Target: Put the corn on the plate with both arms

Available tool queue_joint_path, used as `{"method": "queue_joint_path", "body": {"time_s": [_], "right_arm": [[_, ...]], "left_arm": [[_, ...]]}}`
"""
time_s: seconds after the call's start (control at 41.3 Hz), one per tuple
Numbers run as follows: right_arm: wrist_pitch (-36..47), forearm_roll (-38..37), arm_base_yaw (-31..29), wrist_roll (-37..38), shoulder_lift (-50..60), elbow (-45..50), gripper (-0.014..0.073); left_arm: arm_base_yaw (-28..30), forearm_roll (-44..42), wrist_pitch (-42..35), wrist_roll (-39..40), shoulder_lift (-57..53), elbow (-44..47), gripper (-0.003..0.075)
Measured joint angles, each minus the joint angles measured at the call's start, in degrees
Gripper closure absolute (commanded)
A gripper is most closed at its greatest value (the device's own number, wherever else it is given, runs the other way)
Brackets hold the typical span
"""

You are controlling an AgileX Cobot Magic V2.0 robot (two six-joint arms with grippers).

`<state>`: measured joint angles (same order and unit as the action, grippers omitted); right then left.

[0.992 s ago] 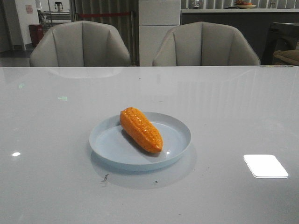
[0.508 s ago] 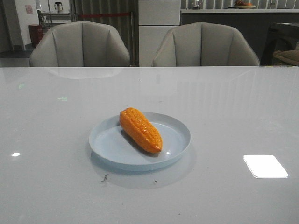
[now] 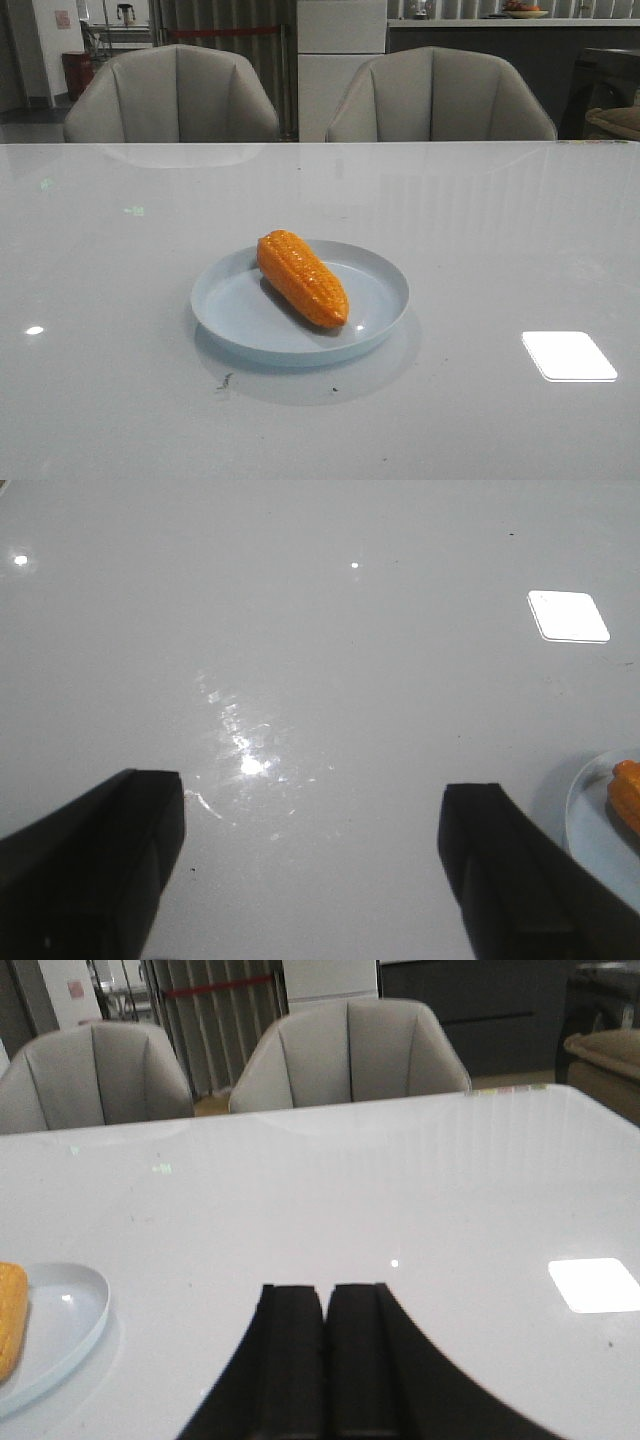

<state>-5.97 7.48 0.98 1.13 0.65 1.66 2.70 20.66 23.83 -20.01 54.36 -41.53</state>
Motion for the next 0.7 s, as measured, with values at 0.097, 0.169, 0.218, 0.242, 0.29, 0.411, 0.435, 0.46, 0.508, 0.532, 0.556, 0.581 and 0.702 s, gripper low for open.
{"method": "queue_joint_path", "body": {"time_s": [0.097, 0.169, 0.218, 0.242, 0.29, 0.411, 0.435, 0.46, 0.508, 0.532, 0.556, 0.581, 0.702], "right_arm": [[-2.1, -0.1, 0.0, 0.0, 0.0, 0.0, 0.0536], [-2.5, -0.1, 0.0, 0.0, 0.0, 0.0, 0.0536], [-2.5, -0.1, 0.0, 0.0, 0.0, 0.0, 0.0536], [-2.6, -0.1, 0.0, 0.0, 0.0, 0.0, 0.0536], [-2.6, -0.1, 0.0, 0.0, 0.0, 0.0, 0.0536], [-2.6, -0.1, 0.0, 0.0, 0.0, 0.0, 0.0536], [-2.6, -0.1, 0.0, 0.0, 0.0, 0.0, 0.0536], [-2.6, -0.1, 0.0, 0.0, 0.0, 0.0, 0.0536], [-2.6, -0.1, 0.0, 0.0, 0.0, 0.0, 0.0536], [-2.6, -0.1, 0.0, 0.0, 0.0, 0.0, 0.0536], [-2.6, -0.1, 0.0, 0.0, 0.0, 0.0, 0.0536], [-2.6, -0.1, 0.0, 0.0, 0.0, 0.0, 0.0536], [-2.7, -0.1, 0.0, 0.0, 0.0, 0.0, 0.0536]], "left_arm": [[0.0, 0.0, 0.0, 0.0, 0.0, 0.0, 0.0139], [0.0, 0.0, 0.0, 0.0, 0.0, 0.0, 0.0139], [0.0, 0.0, 0.0, 0.0, 0.0, 0.0, 0.0139], [0.0, 0.0, 0.0, 0.0, 0.0, 0.0, 0.0139], [0.0, 0.0, 0.0, 0.0, 0.0, 0.0, 0.0139], [0.0, 0.0, 0.0, 0.0, 0.0, 0.0, 0.0139], [0.0, 0.0, 0.0, 0.0, 0.0, 0.0, 0.0139], [0.0, 0.0, 0.0, 0.0, 0.0, 0.0, 0.0139], [0.0, 0.0, 0.0, 0.0, 0.0, 0.0, 0.0139], [0.0, 0.0, 0.0, 0.0, 0.0, 0.0, 0.0139], [0.0, 0.0, 0.0, 0.0, 0.0, 0.0, 0.0139], [0.0, 0.0, 0.0, 0.0, 0.0, 0.0, 0.0139], [0.0, 0.0, 0.0, 0.0, 0.0, 0.0, 0.0139]]}}
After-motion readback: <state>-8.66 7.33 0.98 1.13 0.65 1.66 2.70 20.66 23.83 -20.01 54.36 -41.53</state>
